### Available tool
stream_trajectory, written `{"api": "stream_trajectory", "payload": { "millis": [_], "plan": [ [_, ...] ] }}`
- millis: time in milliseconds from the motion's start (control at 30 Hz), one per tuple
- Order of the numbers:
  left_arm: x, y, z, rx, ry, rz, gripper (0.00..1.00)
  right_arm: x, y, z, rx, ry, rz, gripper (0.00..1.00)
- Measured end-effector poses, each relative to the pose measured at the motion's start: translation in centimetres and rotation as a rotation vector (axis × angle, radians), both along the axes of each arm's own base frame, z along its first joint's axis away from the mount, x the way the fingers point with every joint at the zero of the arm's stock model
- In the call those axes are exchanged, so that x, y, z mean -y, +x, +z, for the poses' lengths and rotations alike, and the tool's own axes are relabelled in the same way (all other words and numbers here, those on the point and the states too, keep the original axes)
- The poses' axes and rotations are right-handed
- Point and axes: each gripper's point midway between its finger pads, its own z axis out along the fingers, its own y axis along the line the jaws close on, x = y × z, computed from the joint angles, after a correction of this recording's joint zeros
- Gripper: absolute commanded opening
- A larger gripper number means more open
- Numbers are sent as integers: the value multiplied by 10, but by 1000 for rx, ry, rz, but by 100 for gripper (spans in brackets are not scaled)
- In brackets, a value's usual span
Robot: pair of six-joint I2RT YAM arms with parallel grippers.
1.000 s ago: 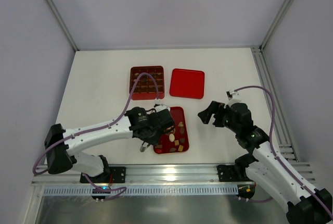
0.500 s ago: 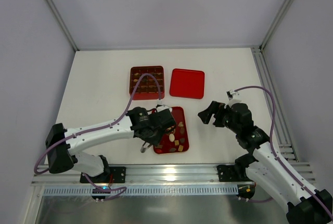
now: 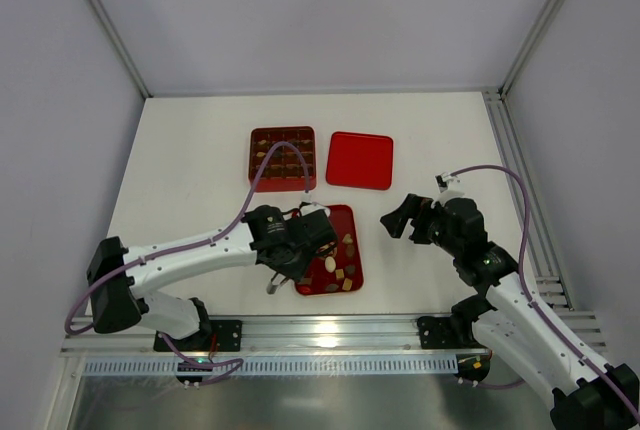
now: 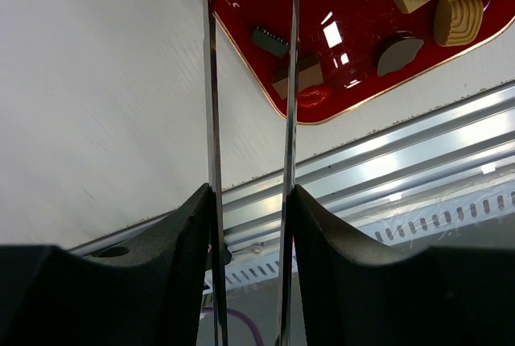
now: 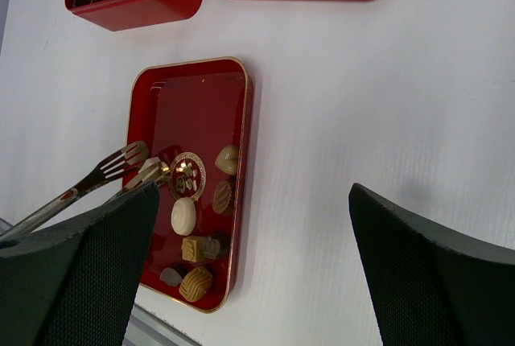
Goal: Pack the chocolate
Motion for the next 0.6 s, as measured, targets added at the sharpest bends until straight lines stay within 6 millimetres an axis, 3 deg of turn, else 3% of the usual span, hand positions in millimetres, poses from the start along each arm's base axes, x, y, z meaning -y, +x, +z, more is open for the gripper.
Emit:
{"api": "stream_trajectory", "payload": {
  "millis": [600],
  "plan": [
    [-2, -2, 8, 7, -22, -25, 42, 0, 0, 1, 3, 2, 0, 100]
  ]
}}
